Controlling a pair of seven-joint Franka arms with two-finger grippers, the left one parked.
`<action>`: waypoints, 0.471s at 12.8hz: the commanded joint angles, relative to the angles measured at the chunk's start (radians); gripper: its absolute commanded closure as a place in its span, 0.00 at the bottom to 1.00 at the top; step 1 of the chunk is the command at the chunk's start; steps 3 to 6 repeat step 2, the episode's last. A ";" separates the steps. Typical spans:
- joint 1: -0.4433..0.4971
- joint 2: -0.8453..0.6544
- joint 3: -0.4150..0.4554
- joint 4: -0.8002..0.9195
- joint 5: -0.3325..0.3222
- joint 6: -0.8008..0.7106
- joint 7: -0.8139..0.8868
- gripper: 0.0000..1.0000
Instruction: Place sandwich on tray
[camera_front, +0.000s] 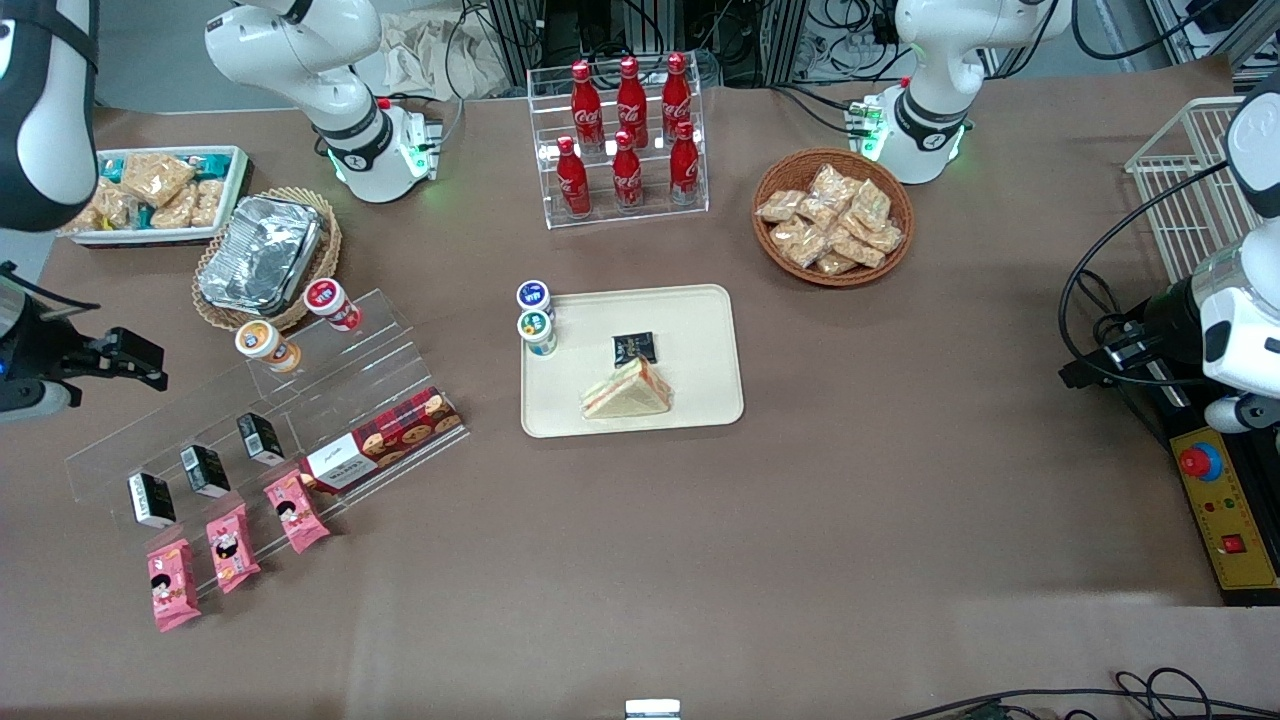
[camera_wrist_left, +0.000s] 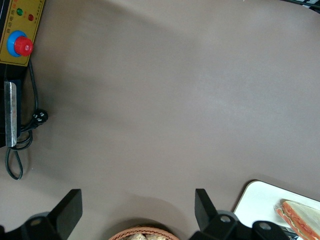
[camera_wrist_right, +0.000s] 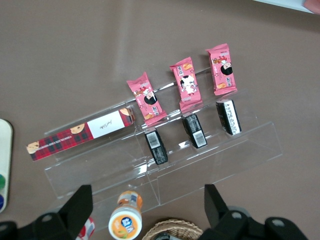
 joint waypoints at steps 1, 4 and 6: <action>0.000 -0.036 0.000 -0.021 0.024 -0.013 0.021 0.01; -0.003 -0.034 -0.002 -0.018 0.024 -0.008 0.021 0.01; -0.003 -0.034 -0.002 -0.018 0.024 -0.008 0.021 0.01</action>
